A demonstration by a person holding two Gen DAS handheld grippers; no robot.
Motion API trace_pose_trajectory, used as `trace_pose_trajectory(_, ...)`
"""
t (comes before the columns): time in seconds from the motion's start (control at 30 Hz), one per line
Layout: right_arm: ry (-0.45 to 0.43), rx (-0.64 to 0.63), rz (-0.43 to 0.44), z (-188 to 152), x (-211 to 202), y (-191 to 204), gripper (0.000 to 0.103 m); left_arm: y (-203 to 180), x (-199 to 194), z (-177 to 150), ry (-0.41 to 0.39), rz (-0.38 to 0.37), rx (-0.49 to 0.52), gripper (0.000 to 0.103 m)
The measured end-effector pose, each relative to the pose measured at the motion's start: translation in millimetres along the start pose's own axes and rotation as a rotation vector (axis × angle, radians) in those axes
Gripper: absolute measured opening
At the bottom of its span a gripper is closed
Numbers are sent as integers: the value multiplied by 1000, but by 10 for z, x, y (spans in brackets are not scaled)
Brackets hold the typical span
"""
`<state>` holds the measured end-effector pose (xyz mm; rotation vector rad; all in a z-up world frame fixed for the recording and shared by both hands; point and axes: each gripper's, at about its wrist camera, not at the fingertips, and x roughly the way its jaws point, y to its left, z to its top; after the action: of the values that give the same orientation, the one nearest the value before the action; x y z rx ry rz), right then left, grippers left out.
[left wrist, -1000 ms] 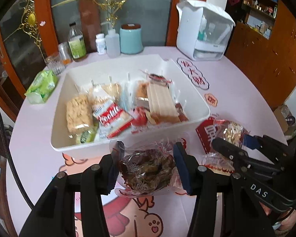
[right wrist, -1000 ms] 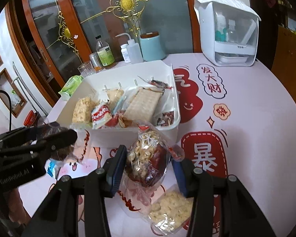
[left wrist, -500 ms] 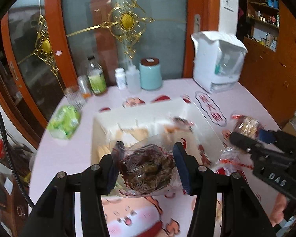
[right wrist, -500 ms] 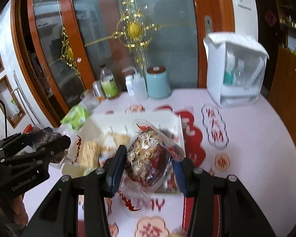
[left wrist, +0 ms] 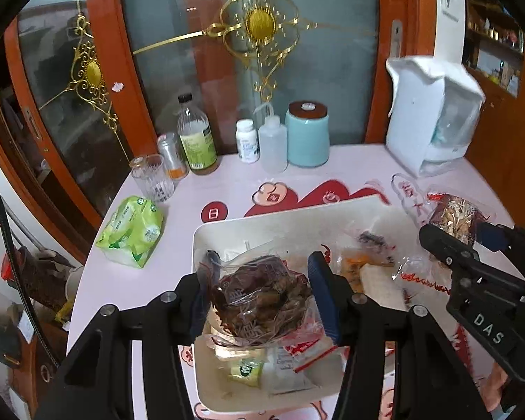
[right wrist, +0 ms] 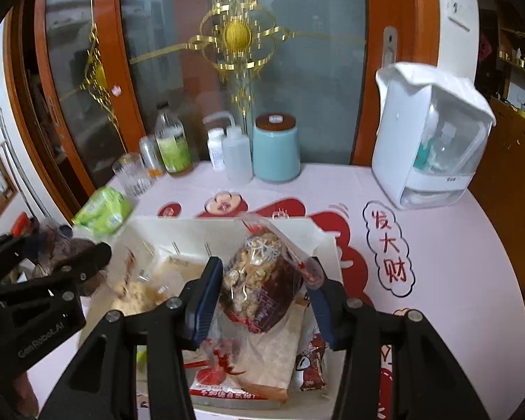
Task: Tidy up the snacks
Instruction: 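Carry both bags over the white tray and open both tools to release, then withdraw both tools from the tray toward blue foil pack and cracker bag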
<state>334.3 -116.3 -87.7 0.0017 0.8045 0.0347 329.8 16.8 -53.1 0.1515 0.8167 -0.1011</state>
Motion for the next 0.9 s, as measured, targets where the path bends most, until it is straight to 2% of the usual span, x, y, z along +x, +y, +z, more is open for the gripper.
trace_pose_trajectory(0.03,8,-14,-11,-38,42,25,51,-5,69,-13,11,8,7,56)
trace_pose_trajectory(0.07,22,-26,-16,-78,78,49,56,-12,126,-26,26,-4,16,72)
trace_pose_trajectory(0.13,33,-28,-12,-146,114,60,63,-22,186,-60,38,-12,24,93)
trace_pose_trajectory(0.23,36,-3,8,-217,102,42,69,-11,215,-99,36,6,31,94)
trace_pose_trajectory(0.5,23,17,16,-308,-50,5,69,59,244,-228,85,20,22,94)
trace_pose_trajectory(0.9,-20,43,26,-459,-526,-163,69,-49,-203,-403,56,3,0,94)
